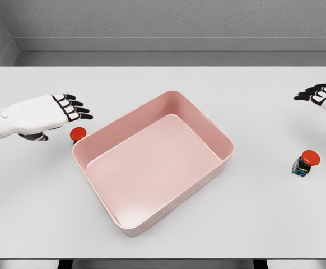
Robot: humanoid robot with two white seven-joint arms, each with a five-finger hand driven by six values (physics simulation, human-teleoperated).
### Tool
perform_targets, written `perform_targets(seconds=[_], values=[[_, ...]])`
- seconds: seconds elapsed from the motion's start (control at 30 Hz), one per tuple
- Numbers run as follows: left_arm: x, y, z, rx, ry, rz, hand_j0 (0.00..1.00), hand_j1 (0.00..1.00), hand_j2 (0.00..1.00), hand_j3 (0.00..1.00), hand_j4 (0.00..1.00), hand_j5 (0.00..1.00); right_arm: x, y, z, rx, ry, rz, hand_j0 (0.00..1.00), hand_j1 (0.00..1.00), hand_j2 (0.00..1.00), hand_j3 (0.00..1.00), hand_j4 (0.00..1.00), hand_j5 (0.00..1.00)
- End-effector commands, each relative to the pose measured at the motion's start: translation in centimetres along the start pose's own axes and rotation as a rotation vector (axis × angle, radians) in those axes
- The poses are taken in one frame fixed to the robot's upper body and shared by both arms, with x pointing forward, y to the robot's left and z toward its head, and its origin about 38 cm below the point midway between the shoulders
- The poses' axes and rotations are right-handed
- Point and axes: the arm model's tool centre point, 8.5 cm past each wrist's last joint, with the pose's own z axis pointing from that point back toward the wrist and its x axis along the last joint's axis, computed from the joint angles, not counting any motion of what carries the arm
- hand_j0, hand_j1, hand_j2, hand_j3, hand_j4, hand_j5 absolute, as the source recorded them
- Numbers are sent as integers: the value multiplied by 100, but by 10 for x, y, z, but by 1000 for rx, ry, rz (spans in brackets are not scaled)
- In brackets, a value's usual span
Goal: Put the industrial switch in the basket with both arms
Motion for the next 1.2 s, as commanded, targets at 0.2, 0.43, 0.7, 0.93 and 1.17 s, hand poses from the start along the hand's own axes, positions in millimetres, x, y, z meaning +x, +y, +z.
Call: perform_targets(seconds=[0.2,0.43,0.7,0.93,1.17], values=[[15,-9,-28,-62,11,-21,100,100,100,100,100,100,21,-12,10,14,-64,46,100,100,100,100,100,100],[21,-13,-32,-75,-8,-22,99,99,99,99,99,99,31,-1,16,80,-94,53,100,100,100,100,100,100],[20,-14,-32,-77,-2,-22,92,92,92,92,92,92,32,17,25,144,-92,54,100,100,100,100,100,100],[20,-14,-31,-80,0,-21,86,86,86,86,86,86,39,25,24,160,-111,44,100,100,100,100,100,100],[19,-14,-30,-80,0,-22,77,77,77,77,77,77,51,32,23,190,-146,37,100,100,100,100,100,100]])
